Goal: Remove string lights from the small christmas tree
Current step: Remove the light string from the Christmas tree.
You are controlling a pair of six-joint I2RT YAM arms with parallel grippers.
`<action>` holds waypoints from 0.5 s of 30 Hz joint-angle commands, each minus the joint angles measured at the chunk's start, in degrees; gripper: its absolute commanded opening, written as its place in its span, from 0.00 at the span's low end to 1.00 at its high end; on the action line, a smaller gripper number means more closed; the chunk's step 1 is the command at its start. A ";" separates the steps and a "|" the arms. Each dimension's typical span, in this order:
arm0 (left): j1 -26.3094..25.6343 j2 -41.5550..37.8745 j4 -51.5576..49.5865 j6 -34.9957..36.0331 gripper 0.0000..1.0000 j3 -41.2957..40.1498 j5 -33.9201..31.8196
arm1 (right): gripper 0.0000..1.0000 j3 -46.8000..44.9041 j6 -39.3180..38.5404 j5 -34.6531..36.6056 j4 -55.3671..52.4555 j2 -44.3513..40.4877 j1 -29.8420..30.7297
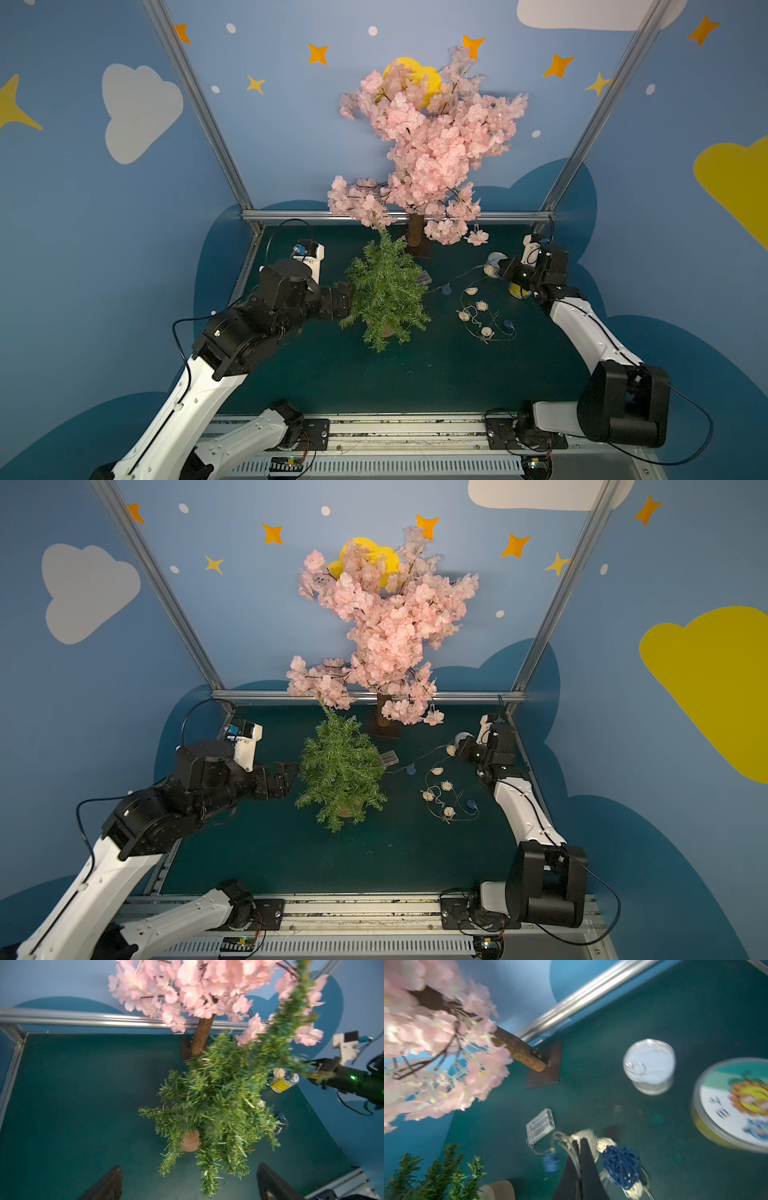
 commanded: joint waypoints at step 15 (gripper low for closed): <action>26.56 -0.79 15.12 -0.90 1.00 -21.35 15.53 | 0.00 -9.75 1.97 7.05 -15.55 -20.12 -7.45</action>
